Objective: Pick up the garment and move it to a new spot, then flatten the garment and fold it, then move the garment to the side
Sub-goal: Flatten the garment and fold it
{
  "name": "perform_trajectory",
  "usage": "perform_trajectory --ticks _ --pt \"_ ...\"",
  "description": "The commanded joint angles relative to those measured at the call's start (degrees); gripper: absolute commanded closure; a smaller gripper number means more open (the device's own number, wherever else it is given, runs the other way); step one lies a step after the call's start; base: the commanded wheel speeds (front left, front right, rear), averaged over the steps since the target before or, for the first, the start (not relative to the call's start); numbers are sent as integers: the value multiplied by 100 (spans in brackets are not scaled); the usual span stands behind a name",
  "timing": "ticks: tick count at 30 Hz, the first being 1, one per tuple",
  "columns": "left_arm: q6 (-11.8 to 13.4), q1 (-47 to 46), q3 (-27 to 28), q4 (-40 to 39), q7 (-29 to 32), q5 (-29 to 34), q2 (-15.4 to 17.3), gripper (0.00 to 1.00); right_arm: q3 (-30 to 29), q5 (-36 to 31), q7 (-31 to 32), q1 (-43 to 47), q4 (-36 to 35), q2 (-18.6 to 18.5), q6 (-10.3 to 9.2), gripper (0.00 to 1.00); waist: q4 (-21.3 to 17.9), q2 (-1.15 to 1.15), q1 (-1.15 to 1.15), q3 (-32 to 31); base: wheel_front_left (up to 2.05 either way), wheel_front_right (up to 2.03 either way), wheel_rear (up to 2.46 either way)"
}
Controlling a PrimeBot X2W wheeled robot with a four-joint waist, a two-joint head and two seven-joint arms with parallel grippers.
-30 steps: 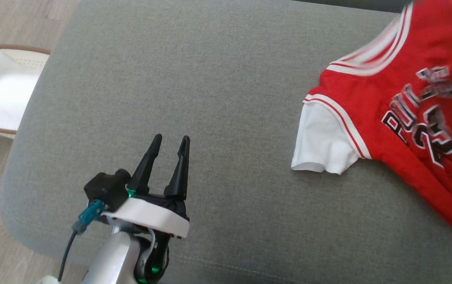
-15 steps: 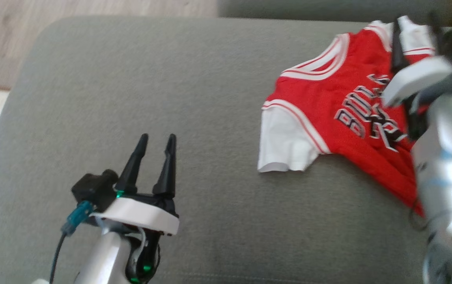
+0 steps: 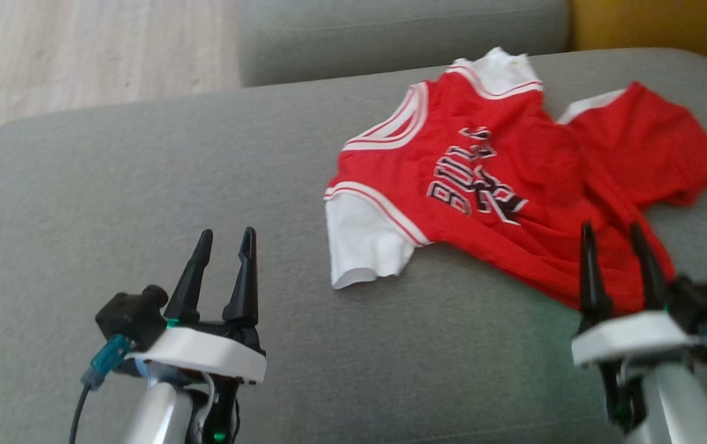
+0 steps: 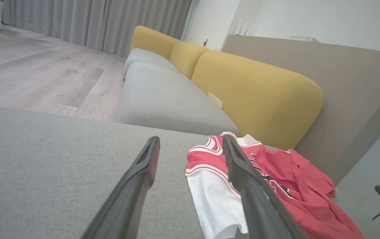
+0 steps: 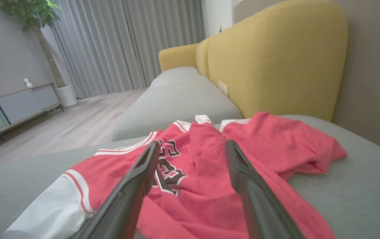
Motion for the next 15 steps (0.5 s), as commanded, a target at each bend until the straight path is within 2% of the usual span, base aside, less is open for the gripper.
perform_trajectory --ticks 1,5,10,13,15 --pt "21 -106 218 -186 -29 -45 16 0 188 142 -61 -75 -321 45 -4 0 -182 0 0 -95 0 0 0" --pt "33 -127 196 -39 -29 -53 16 0 264 455 -52 317 -693 47 -4 0 -377 0 0 -54 0 0 0" --pt "-32 -404 -82 370 -29 34 16 0 297 495 50 386 -1005 48 -4 0 -539 0 0 112 0 0 0" --pt "-23 -755 -277 961 -29 71 16 0 297 463 118 349 -1151 48 -4 0 -657 0 0 280 0 0 0" --pt "-40 -1317 -442 1643 88 -25 16 0 330 469 161 299 -1263 48 -4 0 -805 0 0 490 0 0 0"
